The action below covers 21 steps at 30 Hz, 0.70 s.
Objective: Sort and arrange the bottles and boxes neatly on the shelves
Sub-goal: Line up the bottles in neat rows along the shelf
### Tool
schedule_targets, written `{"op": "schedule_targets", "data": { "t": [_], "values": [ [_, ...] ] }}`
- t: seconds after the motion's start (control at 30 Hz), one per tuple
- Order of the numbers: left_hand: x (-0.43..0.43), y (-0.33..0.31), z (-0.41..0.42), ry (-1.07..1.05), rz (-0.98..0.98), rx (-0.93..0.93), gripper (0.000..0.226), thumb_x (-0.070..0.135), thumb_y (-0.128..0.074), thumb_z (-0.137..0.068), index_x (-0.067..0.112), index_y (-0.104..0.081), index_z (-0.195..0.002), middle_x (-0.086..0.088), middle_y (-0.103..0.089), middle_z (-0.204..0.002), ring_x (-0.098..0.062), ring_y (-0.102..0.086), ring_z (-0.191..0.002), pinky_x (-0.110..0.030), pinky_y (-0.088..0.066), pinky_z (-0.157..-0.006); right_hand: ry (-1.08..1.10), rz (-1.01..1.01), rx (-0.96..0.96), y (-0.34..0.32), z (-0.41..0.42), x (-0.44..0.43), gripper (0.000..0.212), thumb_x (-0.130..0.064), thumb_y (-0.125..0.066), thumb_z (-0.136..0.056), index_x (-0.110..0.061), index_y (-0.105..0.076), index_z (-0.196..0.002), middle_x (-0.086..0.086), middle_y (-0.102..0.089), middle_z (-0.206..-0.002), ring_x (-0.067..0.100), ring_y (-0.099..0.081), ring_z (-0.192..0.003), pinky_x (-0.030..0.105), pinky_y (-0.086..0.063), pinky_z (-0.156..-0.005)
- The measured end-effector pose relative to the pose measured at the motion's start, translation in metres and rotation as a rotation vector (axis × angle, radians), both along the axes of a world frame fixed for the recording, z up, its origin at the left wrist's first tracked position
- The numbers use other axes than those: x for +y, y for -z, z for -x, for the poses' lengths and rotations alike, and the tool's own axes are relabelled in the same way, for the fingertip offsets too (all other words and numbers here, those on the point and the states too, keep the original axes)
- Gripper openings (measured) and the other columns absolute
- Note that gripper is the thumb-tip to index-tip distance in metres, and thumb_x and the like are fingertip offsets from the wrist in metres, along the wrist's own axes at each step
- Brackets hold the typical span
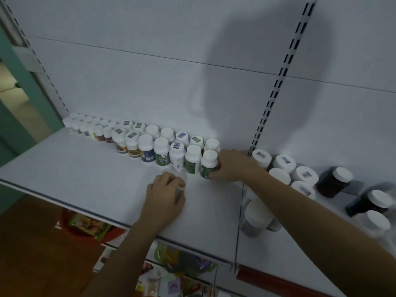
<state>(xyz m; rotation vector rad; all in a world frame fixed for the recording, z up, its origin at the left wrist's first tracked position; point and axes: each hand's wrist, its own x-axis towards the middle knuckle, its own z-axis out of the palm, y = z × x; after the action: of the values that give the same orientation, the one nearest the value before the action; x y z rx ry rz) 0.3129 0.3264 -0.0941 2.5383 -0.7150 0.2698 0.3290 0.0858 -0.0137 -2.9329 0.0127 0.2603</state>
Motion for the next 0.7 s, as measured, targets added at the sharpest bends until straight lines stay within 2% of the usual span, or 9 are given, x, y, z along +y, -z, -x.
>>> {"op": "schedule_targets", "data": {
  "t": [0.13,0.23,0.37,0.43,0.5,0.57,0.63,0.7],
  "values": [
    [-0.001,0.001,-0.002,-0.017,0.004,0.003,0.017,0.023,-0.069,-0.086,0.023,-0.065,-0.103,0.003,-0.053,-0.107,-0.022,-0.051,-0.100,-0.036,-0.038,-0.079,-0.001,-0.007,0.041,0.003,-0.001,0.000,0.041,-0.065,-0.062,-0.081,-0.028,-0.045,-0.081,-0.003,-0.055,-0.082,0.027,-0.061,-0.086,0.035,-0.050,-0.079],
    [-0.001,0.001,-0.002,-0.008,-0.010,0.008,0.017,0.024,-0.067,-0.089,0.024,-0.064,-0.105,0.003,-0.053,-0.109,-0.021,-0.050,-0.102,-0.037,-0.040,-0.082,0.024,-0.060,0.040,0.004,0.003,0.000,0.048,-0.064,-0.065,-0.083,-0.028,-0.039,-0.066,-0.009,-0.047,-0.066,0.024,-0.054,-0.074,0.030,-0.041,-0.069],
    [-0.001,0.000,-0.004,-0.006,-0.041,0.020,0.018,0.025,-0.065,-0.090,0.024,-0.064,-0.108,0.002,-0.052,-0.111,-0.021,-0.050,-0.103,-0.037,-0.040,-0.083,0.041,-0.039,-0.026,-0.002,0.010,-0.002,0.055,-0.066,-0.067,-0.080,-0.025,-0.036,-0.060,-0.009,-0.042,-0.058,0.011,-0.043,-0.055,0.028,-0.029,-0.051],
    [0.000,-0.002,-0.005,0.011,-0.065,0.035,0.019,0.025,-0.064,-0.092,0.023,-0.063,-0.110,0.001,-0.051,-0.113,-0.022,-0.049,-0.105,-0.037,-0.038,-0.082,0.056,0.019,-0.031,-0.007,0.014,-0.007,0.051,-0.070,-0.066,-0.078,-0.026,-0.046,-0.068,-0.007,-0.050,-0.066,0.011,-0.047,-0.060,0.028,-0.034,-0.054],
    [0.001,-0.008,-0.008,0.046,-0.142,0.070,0.022,0.029,-0.060,-0.095,0.025,-0.060,-0.116,0.001,-0.048,-0.117,-0.022,-0.047,-0.108,-0.037,-0.039,-0.083,0.068,0.098,-0.027,-0.013,0.019,-0.012,0.052,-0.070,-0.064,-0.081,-0.020,-0.061,-0.093,-0.001,-0.062,-0.088,0.020,-0.058,-0.080,0.030,-0.043,-0.067],
    [0.001,-0.023,-0.013,0.107,-0.288,0.141,0.027,0.035,-0.056,-0.097,0.028,-0.054,-0.123,0.002,-0.045,-0.122,-0.022,-0.045,-0.114,-0.038,-0.043,-0.088,0.068,0.133,-0.094,-0.022,0.026,-0.020,0.054,-0.065,-0.060,-0.087,-0.018,-0.063,-0.113,0.004,-0.066,-0.106,0.025,-0.061,-0.096,0.034,-0.048,-0.078],
    [-0.004,-0.047,-0.019,0.193,-0.460,0.204,0.034,0.043,-0.055,-0.097,0.032,-0.051,-0.129,0.003,-0.045,-0.127,-0.021,-0.045,-0.119,-0.040,-0.045,-0.093,0.062,0.110,-0.163,-0.035,0.040,-0.030,0.050,-0.060,-0.058,-0.091,-0.021,-0.063,-0.122,0.003,-0.067,-0.113,0.024,-0.062,-0.100,0.036,-0.051,-0.085],
    [-0.018,-0.074,-0.021,0.283,-0.499,0.166,0.035,0.045,-0.056,-0.097,0.033,-0.053,-0.130,0.005,-0.051,-0.129,-0.018,-0.049,-0.119,-0.038,-0.048,-0.092,0.061,0.086,-0.180,-0.048,0.057,-0.045,0.050,-0.058,-0.058,-0.093,-0.023,-0.061,-0.128,0.002,-0.066,-0.118,0.023,-0.061,-0.104,0.035,-0.050,-0.088]
  ]
}}
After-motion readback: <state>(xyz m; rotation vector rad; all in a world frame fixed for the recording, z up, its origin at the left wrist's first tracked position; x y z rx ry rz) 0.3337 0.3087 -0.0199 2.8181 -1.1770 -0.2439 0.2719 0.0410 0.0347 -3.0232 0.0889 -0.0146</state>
